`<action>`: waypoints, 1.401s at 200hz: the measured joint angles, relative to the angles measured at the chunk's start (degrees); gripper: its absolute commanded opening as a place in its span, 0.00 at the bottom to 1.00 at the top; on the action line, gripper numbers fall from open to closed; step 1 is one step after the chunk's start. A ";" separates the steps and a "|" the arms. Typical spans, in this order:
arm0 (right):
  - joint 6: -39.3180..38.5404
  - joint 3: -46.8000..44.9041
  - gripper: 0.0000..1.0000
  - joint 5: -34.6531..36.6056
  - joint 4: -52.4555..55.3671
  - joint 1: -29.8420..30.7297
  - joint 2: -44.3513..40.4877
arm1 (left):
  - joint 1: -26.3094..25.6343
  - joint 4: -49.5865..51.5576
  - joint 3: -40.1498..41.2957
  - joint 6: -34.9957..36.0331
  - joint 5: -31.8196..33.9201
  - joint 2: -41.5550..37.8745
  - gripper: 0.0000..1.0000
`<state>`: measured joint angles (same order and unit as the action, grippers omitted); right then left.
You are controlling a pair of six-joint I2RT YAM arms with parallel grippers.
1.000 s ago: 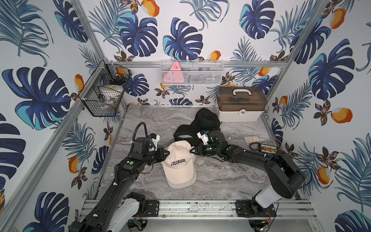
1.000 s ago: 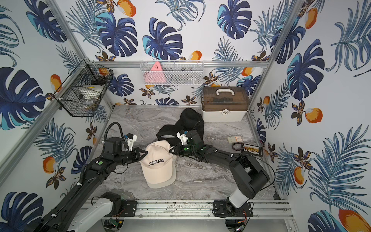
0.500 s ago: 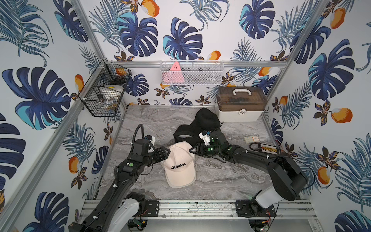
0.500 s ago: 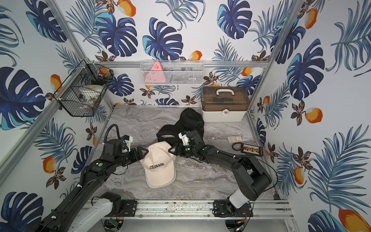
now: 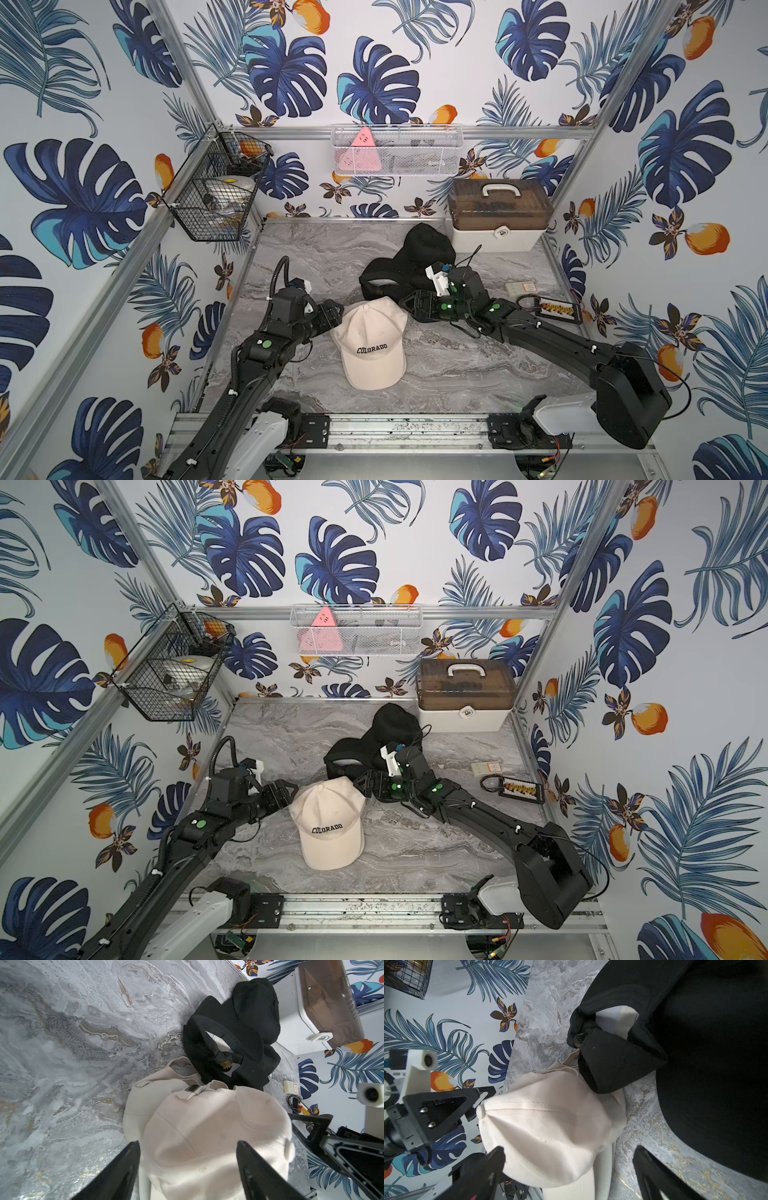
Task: Stack the baseball caps by color
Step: Adjust the baseball cap.
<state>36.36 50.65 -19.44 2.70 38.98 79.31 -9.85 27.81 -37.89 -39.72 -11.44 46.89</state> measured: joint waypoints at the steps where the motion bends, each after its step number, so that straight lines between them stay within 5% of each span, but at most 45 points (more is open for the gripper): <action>1: -0.04 0.09 0.97 0.02 0.00 0.04 0.04 | 0.00 -0.07 0.02 -0.13 0.00 0.15 0.78; 51: -3.89 6.01 0.92 1.44 1.05 3.41 6.12 | 0.00 -4.20 1.46 -2.78 -1.03 4.28 0.73; 94: -5.79 7.43 0.79 1.99 2.21 3.80 12.33 | 0.00 -6.05 4.24 -4.96 -0.98 7.56 0.57; 139: -5.95 5.11 0.78 2.01 2.12 3.93 14.84 | 0.00 -9.01 10.56 -7.28 0.50 9.25 0.44; 197: -5.95 6.23 0.83 2.03 3.58 3.93 12.76 | 0.00 -9.51 9.84 -8.31 2.62 8.50 0.61; 280: -10.14 12.94 0.78 5.46 6.67 7.08 12.02 | 0.00 -8.02 7.28 -6.67 5.16 6.14 0.62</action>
<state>26.22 63.59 -13.98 9.37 46.06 91.33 -9.85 19.79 -30.61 -46.39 -6.28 53.04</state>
